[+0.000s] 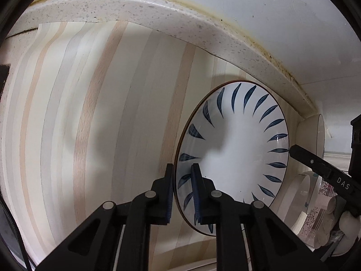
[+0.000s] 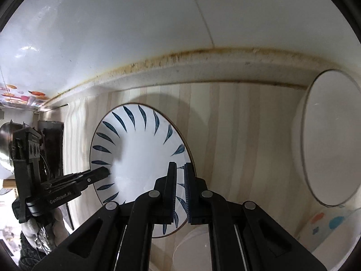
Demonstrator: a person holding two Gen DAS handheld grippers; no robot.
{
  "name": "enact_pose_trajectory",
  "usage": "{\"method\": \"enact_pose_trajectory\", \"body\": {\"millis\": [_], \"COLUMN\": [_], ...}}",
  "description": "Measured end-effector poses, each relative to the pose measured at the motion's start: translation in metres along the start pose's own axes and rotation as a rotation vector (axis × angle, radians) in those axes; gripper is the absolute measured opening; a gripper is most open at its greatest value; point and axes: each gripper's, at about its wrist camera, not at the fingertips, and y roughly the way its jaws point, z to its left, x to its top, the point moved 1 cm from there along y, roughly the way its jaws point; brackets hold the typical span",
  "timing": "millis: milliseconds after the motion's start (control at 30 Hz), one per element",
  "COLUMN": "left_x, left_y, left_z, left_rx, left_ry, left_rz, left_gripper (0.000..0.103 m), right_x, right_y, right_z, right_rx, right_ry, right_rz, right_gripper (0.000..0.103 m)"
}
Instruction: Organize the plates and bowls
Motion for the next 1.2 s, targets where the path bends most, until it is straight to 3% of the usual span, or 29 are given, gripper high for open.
{"method": "enact_pose_trajectory", "body": {"millis": [167,300,433,733,1000,1200], "left_x": [0.001,0.000,-0.004,-0.017,-0.056,-0.107], "left_y": [0.000,-0.003,-0.003,-0.036,-0.086,-0.109], "left_z": [0.003,0.005,-0.002,-0.002,-0.002,0.001], "left_rx": [-0.002,0.006,0.026,0.035,0.061,0.069], "left_ry": [-0.004,0.001,0.016,0.027,0.046,0.074], "left_rz": [-0.001,0.000,-0.010,-0.073,-0.143,-0.146], "left_gripper": [0.012,0.013,0.013,0.013,0.013,0.013], "right_x": [0.004,0.006,0.004,-0.004,-0.031,-0.083], "right_y": [-0.002,0.013,0.024,0.004,-0.032,-0.056], "right_z": [-0.003,-0.010,-0.011,0.002,0.030,0.048], "right_rx": [-0.053,-0.015,0.006,0.021,0.061,0.098], "right_ry": [-0.002,0.009,0.018,-0.014,-0.054,-0.066], "right_rz": [0.008,0.073,0.052,0.005,-0.033,-0.052], "right_gripper": [0.008,0.010,0.009,0.009,0.009,0.009]}}
